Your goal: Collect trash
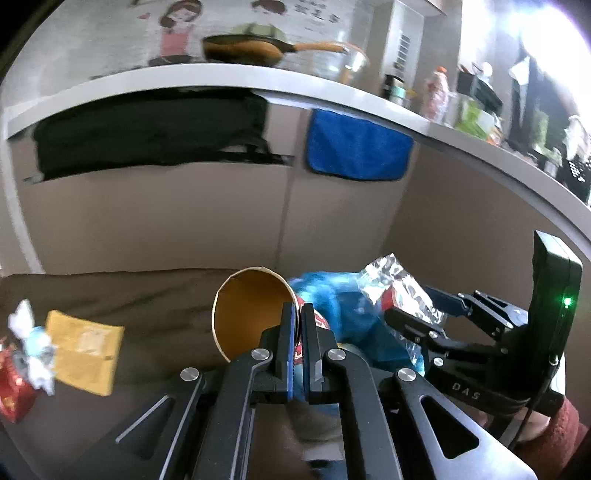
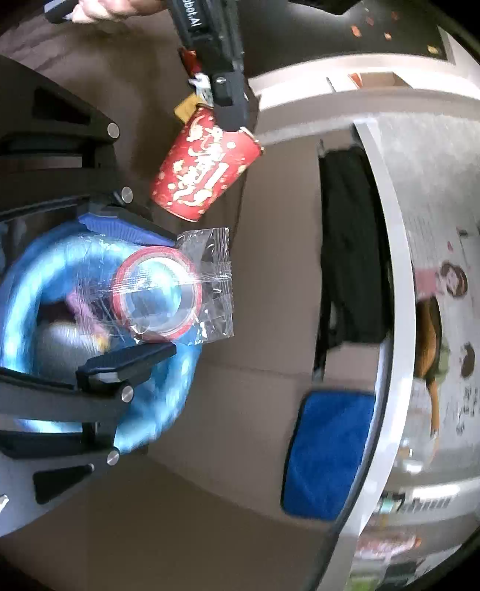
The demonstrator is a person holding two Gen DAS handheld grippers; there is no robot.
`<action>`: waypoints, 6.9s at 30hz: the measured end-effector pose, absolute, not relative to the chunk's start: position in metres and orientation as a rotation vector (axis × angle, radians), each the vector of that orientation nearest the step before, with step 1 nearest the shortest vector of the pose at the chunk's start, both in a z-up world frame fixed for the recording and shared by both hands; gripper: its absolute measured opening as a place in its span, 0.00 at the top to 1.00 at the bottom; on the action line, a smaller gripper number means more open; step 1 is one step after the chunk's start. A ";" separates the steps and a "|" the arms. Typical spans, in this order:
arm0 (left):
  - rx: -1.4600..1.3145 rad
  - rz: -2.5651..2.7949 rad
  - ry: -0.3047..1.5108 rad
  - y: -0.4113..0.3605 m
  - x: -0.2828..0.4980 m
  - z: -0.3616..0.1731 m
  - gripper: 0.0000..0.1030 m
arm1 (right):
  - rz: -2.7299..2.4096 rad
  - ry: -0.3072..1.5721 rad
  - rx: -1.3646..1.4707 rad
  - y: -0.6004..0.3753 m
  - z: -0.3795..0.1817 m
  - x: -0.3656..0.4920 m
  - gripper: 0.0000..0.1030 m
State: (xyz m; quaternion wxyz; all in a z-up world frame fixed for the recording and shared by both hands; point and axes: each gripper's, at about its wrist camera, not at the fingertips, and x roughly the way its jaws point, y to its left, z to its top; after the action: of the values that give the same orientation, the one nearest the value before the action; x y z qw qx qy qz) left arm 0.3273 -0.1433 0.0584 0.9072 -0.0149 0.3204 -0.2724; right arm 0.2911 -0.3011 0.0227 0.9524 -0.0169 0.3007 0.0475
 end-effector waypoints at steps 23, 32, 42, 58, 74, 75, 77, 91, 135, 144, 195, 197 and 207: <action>-0.022 -0.636 0.908 -0.236 0.376 -0.012 0.88 | 0.078 0.721 0.165 -0.379 -0.044 0.316 0.51; -0.024 -0.591 0.901 -0.224 0.377 -0.026 0.61 | 0.049 0.756 0.104 -0.371 -0.063 0.317 0.50; -0.027 -0.577 0.899 -0.215 0.374 -0.025 0.61 | 0.098 0.757 0.145 -0.371 -0.063 0.319 0.50; -0.046 -0.569 0.889 -0.199 0.372 -0.023 0.61 | 0.086 0.622 0.103 -0.370 -0.052 0.303 0.49; -0.021 -0.301 0.761 -0.023 0.344 -0.012 0.52 | 0.259 0.676 -0.055 -0.236 -0.019 0.329 0.49; -0.026 -0.274 0.764 -0.005 0.342 -0.013 0.52 | 0.276 0.677 -0.071 -0.223 -0.018 0.331 0.49; -0.046 -0.222 0.770 0.031 0.338 -0.016 0.52 | 0.304 0.684 -0.107 -0.195 -0.017 0.337 0.49; -0.185 0.009 0.774 0.209 0.306 -0.034 0.47 | 0.518 0.755 -0.218 -0.017 -0.030 0.380 0.49; -0.155 -0.225 0.764 0.132 0.330 -0.011 0.31 | 0.276 0.859 -0.065 -0.104 -0.066 0.466 0.66; -0.154 -0.300 0.760 0.091 0.390 -0.022 0.31 | 0.318 0.864 -0.003 -0.132 -0.069 0.408 0.65; -0.201 -0.139 0.796 0.123 0.420 -0.057 0.97 | 0.336 0.817 0.020 -0.125 -0.076 0.321 0.55; -0.190 -0.136 0.782 0.126 0.399 -0.052 0.97 | 0.337 0.818 0.028 -0.127 -0.076 0.320 0.55; -0.132 -0.176 0.688 0.120 0.287 -0.019 0.97 | 0.351 0.826 0.020 -0.132 -0.076 0.301 0.56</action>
State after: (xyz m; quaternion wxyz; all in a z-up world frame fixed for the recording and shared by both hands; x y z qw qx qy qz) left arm 0.2869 0.1203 -0.0190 0.9355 -0.0645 0.3365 -0.0860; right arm 0.3015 -0.1320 -0.0755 0.9009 0.0097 0.3994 0.1697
